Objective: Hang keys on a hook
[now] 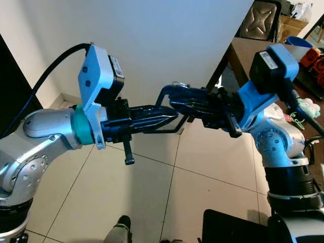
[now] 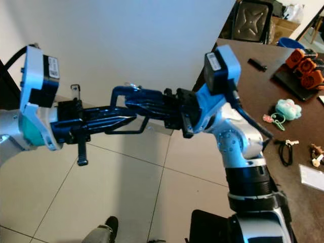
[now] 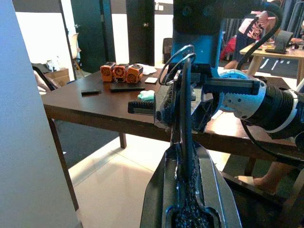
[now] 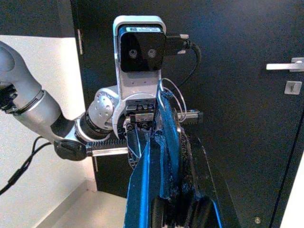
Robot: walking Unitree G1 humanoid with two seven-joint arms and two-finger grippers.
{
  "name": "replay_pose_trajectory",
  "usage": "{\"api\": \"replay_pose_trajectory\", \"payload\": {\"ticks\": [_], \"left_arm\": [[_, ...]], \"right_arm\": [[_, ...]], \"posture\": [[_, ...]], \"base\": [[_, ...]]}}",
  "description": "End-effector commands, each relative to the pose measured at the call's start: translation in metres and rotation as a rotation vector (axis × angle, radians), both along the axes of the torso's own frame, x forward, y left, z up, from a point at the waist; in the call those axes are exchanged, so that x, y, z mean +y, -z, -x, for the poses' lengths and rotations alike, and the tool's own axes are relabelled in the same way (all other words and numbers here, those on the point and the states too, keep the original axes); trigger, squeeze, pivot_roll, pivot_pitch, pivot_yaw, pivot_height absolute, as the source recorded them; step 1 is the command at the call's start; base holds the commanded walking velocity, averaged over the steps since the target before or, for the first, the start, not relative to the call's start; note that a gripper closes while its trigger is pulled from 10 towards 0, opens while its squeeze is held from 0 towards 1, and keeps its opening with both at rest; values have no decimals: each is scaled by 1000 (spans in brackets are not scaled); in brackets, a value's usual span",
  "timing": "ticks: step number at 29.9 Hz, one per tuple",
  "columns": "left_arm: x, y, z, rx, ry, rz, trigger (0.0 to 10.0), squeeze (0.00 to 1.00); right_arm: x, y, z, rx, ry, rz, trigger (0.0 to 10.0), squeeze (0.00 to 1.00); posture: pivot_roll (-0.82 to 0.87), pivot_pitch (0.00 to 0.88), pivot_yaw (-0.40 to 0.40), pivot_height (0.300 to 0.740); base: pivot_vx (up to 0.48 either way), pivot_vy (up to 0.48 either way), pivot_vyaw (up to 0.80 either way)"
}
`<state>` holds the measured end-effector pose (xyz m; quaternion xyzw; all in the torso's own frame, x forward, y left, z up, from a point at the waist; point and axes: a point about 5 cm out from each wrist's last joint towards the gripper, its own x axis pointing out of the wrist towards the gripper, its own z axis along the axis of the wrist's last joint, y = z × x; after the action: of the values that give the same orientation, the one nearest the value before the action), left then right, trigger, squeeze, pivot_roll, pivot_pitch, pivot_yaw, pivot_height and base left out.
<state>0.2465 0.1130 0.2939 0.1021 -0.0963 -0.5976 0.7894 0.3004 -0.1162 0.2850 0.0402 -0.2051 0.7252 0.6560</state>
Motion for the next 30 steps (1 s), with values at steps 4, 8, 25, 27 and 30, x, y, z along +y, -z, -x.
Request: {"api": "replay_pose_trajectory", "payload": {"ticks": [4, 8, 25, 27, 30], "left_arm": [[-9, 8, 3, 43, 60, -13, 10000, 906], [-9, 8, 3, 46, 60, -14, 10000, 906], [36, 38, -23, 122, -196, -141, 10000, 1000], [42, 42, -28, 131, -239, -139, 10000, 1000], [60, 60, -42, 188, -384, -93, 10000, 1000]], "right_arm": [[-7, -2, -3, 2, 70, -41, 0, 0], [-7, -2, -3, 2, 71, -41, 0, 0], [-11, -7, -8, 5, 118, -118, 0, 0], [-11, -8, -8, 8, 123, -132, 0, 0], [-9, -8, -7, 40, 123, -204, 0, 0]], "posture": [[91, 102, -29, 740], [91, 102, -29, 740], [94, 98, -31, 740], [94, 98, -31, 740], [95, 98, -32, 740]], "base": [[0, 0, 0], [0, 0, 0], [0, 0, 0], [0, 0, 0], [0, 0, 0]]}}
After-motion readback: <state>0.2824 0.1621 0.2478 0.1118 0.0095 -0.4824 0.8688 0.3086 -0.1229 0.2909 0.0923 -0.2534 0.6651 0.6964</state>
